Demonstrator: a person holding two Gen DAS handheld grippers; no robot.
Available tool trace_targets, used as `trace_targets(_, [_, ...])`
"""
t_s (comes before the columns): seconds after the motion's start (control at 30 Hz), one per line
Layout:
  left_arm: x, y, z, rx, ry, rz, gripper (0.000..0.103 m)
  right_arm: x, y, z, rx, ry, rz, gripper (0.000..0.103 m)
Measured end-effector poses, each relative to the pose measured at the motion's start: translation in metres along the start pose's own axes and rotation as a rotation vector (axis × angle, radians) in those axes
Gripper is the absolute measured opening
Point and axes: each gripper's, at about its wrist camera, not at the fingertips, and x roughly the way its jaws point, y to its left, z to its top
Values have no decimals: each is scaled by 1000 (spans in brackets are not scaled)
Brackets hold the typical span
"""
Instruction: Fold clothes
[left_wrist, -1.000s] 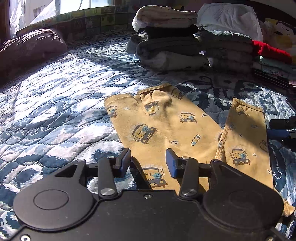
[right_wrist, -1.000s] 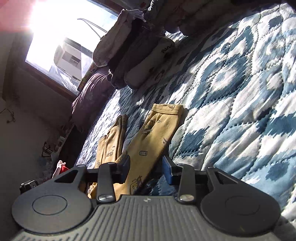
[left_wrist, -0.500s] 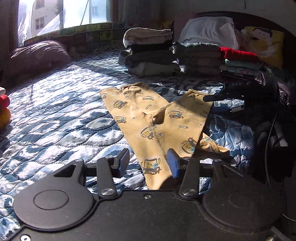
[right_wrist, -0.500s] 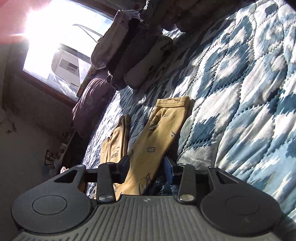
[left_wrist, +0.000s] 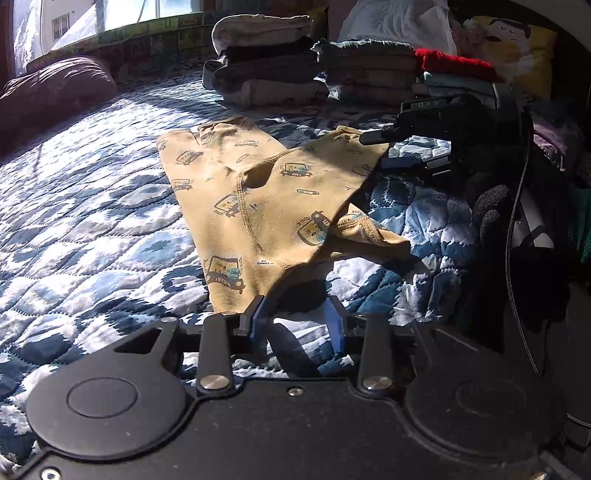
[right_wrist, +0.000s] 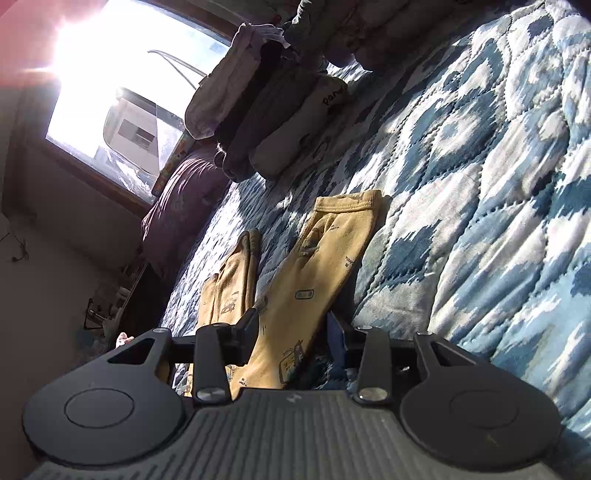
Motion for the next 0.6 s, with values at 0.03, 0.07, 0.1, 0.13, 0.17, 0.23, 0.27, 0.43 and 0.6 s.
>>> trace_targets(0.03, [-6,3,3,-11,-41,0,34,-1,-1,1,9,-9,-1,41])
trace_targets(0.07, [-8,4,5,-8,-70,11,34,-1,-3,3,18,-18,-3,41])
trace_targets(0.1, [-11,6,7,-5,-100,21,34,-1,-4,4,25,-24,-5,41])
trace_targets(0.13, [-8,7,8,8,-104,44,35,-1,-5,6,33,-32,-7,41])
trace_targets(0.17, [-1,11,8,-10,-67,41,36,1,-7,7,43,-38,-8,41])
trace_targets(0.23, [12,18,2,-75,5,-29,39,2,-8,8,47,-42,-9,41])
trace_targets(0.27, [16,20,-1,-93,22,-63,40,3,-7,8,44,-42,-11,41])
trace_targets(0.43, [-9,22,4,-84,-66,-32,39,4,-7,9,34,-38,-9,41])
trace_targets(0.6, [12,20,-5,-64,37,-105,42,6,-7,12,37,-46,-10,41])
